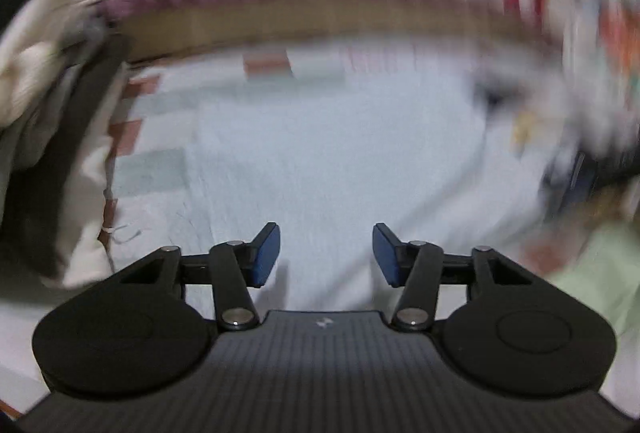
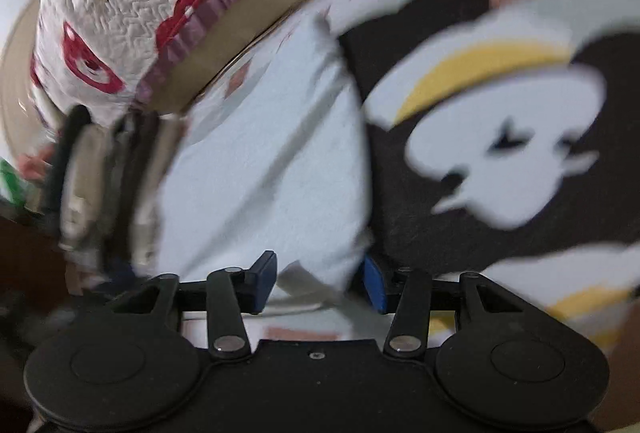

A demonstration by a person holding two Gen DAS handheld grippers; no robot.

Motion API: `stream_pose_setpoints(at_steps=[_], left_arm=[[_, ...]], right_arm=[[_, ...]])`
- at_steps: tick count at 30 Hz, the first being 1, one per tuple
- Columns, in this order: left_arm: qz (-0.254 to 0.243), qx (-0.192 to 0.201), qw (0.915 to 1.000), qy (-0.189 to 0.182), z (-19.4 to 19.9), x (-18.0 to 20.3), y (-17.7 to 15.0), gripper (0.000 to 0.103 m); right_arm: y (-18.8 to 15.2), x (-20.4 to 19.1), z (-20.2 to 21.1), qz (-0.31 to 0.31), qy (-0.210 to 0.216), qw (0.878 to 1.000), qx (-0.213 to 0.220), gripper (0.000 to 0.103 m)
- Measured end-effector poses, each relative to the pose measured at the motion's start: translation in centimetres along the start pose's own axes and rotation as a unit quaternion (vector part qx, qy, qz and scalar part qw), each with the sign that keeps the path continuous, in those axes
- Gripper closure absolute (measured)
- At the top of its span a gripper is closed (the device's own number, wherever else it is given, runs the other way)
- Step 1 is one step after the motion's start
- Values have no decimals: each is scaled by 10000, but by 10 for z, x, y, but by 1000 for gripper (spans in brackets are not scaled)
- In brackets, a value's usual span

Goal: Fold clothes

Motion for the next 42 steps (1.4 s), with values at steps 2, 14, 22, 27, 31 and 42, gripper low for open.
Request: stream_pose_setpoints(at_steps=[2, 14, 22, 27, 31, 42], left_arm=[[-97, -357, 9990, 268, -15, 10, -9, 56], [519, -106, 9984, -194, 7, -6, -20, 55], [460, -562, 9974, -9, -28, 20, -4, 52], [825, -803, 9932, 154, -14, 0, -11, 52], [1017, -155, 9946, -136, -1, -6, -14, 53], [1020, -431, 9928, -454, -27, -2, -6, 55]], right_arm=[[-3, -1, -6, -25, 54, 10000, -70, 69], [-19, -27, 21, 946, -501, 9930, 496, 99], [-23, -20, 18, 710, -477, 9946, 595, 90], [-26, -11, 30, 476, -534, 9947, 740, 65], [-19, 1, 20, 28, -347, 9961, 806, 53], [-2, -27, -9, 21, 383, 9913, 1261, 88]])
Point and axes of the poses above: each gripper's, at about its wrist camera, not at the fingertips, and z roughly against the way its jaws point, x to its right, y to its top, the point moved 1 cm from there along -z, roughly the way its jaws point, and after that the axes turned 4 degrees about z, right-handed, at the moved point
